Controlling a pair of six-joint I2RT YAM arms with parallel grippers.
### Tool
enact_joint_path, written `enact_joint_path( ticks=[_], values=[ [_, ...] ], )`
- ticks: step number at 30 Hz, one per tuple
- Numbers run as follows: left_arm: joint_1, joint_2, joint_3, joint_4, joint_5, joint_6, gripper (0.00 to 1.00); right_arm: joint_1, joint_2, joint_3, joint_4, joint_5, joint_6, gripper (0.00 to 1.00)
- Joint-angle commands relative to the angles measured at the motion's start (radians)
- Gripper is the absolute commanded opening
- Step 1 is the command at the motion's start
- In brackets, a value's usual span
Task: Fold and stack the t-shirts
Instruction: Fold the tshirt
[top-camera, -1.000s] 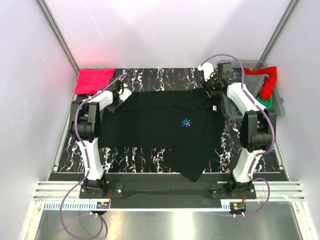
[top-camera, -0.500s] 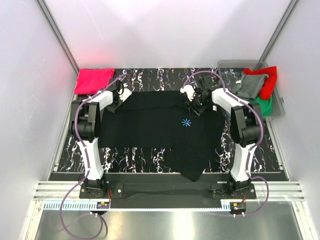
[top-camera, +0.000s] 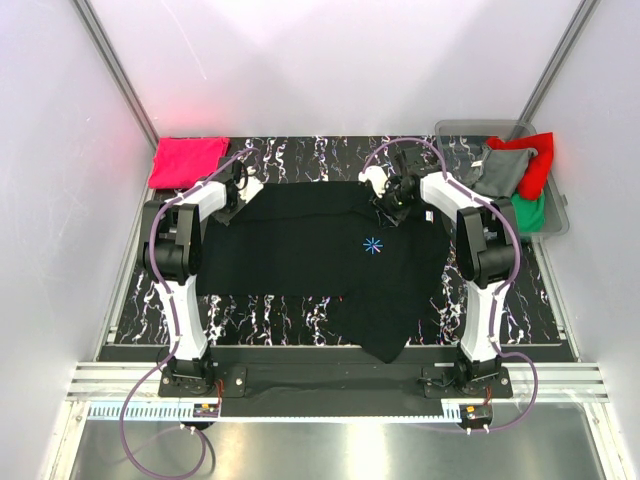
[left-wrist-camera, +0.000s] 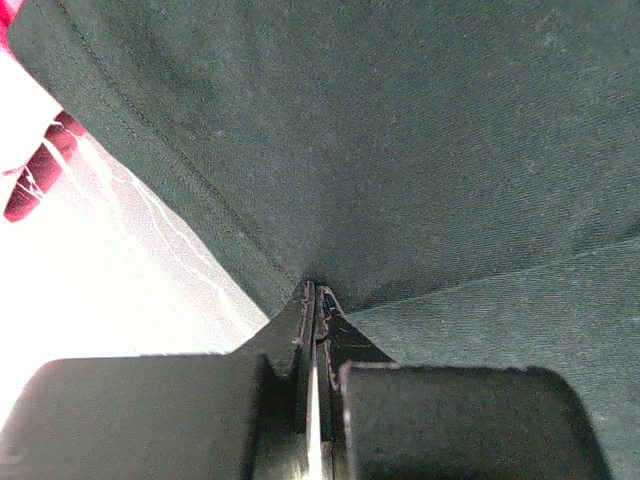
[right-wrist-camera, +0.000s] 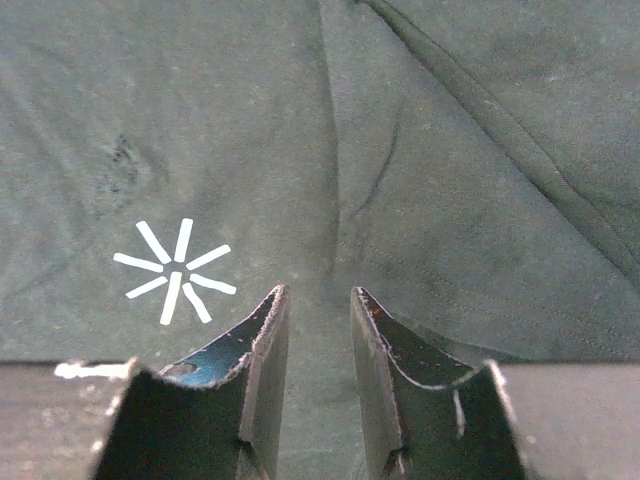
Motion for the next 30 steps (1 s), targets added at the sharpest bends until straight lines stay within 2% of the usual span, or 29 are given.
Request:
enact_joint_path(
  ticks=[1,9,16,17,18,21,30],
  values=[
    [0.002,0.029,0.023,-0.015,-0.014,-0.005,0.00,-0.002,0.028,0.041,0.023,0.026,-0.011,0.37],
    [0.002,0.043,0.038,-0.018,-0.014,-0.008,0.00,-0.003,0.064,0.058,0.042,0.071,0.001,0.33],
    [0.002,0.043,0.037,-0.021,-0.014,-0.008,0.00,-0.001,0.071,0.065,0.057,0.092,0.016,0.21],
    [0.002,0.041,0.037,-0.021,-0.013,-0.008,0.00,-0.003,0.068,0.064,0.057,0.094,0.016,0.16],
    [0.002,0.044,0.037,-0.019,-0.014,-0.008,0.00,-0.003,0.060,0.059,0.055,0.094,0.016,0.10],
    [0.002,0.047,0.040,-0.021,-0.011,-0.006,0.00,-0.003,0.034,0.045,0.055,0.094,0.023,0.05],
    [0.002,0.041,0.046,-0.019,-0.007,-0.008,0.00,0.026,-0.119,-0.010,-0.007,0.072,0.061,0.01]
  ],
)
